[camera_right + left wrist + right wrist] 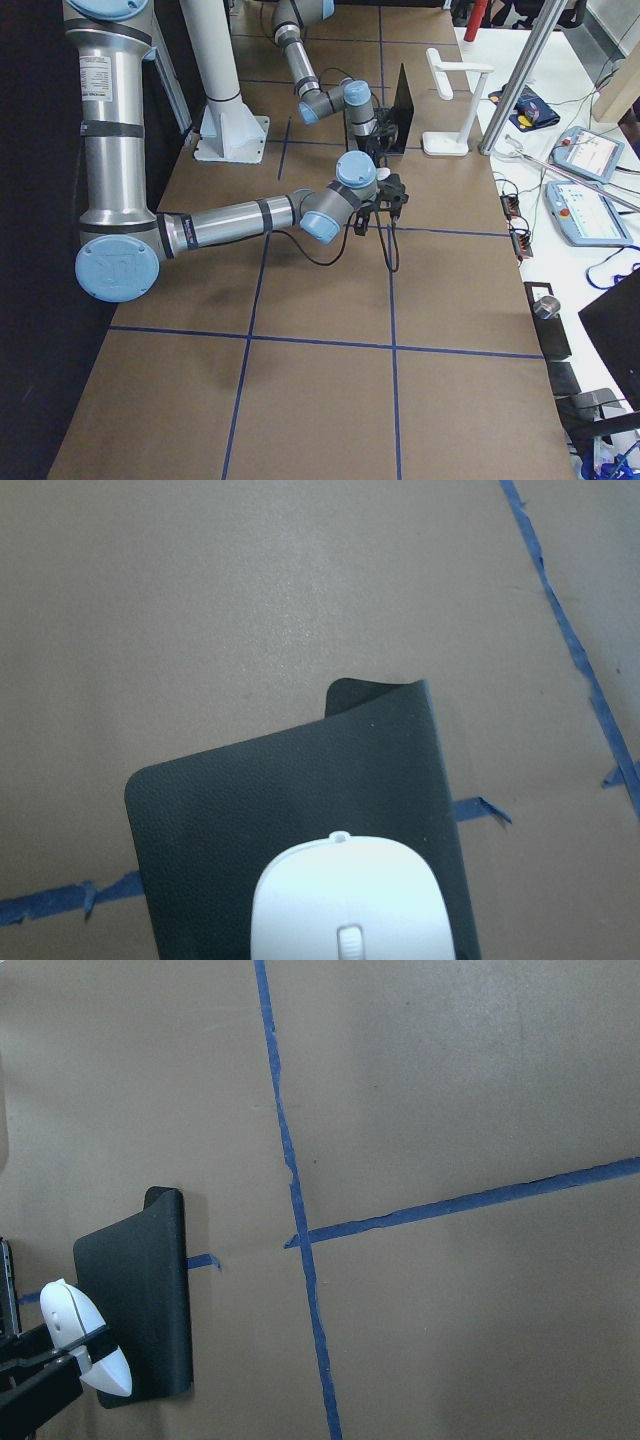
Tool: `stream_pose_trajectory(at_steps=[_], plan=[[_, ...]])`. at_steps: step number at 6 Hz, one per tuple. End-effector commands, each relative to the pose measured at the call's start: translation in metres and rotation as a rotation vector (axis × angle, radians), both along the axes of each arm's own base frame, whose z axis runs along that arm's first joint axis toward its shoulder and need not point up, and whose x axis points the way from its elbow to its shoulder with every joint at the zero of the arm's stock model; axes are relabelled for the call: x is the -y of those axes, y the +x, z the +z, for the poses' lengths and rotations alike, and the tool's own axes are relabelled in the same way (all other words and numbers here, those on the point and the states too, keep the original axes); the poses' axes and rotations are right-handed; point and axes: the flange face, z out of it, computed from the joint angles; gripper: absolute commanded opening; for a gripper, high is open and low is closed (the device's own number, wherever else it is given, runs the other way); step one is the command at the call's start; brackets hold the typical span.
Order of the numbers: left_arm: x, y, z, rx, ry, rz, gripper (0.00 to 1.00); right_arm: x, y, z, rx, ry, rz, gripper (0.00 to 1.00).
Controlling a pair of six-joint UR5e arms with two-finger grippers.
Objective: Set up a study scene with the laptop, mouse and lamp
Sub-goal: 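Carry the white mouse with the left gripper over the black mousepad, then lower the mouse onto the mousepad and open the left gripper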
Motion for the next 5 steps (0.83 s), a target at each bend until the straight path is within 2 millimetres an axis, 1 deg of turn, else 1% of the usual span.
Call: stream_pose_trajectory(at_steps=[1, 2, 5], plan=[[0.006, 0.006, 0.014, -0.011, 0.014, -0.027, 0.0, -0.003, 0.0, 0.005, -0.002, -0.009, -0.003, 1.0], [0.006, 0.009, 0.023, 0.002, 0.002, -0.029, 0.03, -0.004, 0.001, 0.006, -0.003, -0.011, -0.003, 1.0], [0.004, 0.008, 0.001, -0.024, 0.0, -0.034, 0.07, -0.003, 0.0, 0.004, -0.001, -0.007, -0.004, 1.0]])
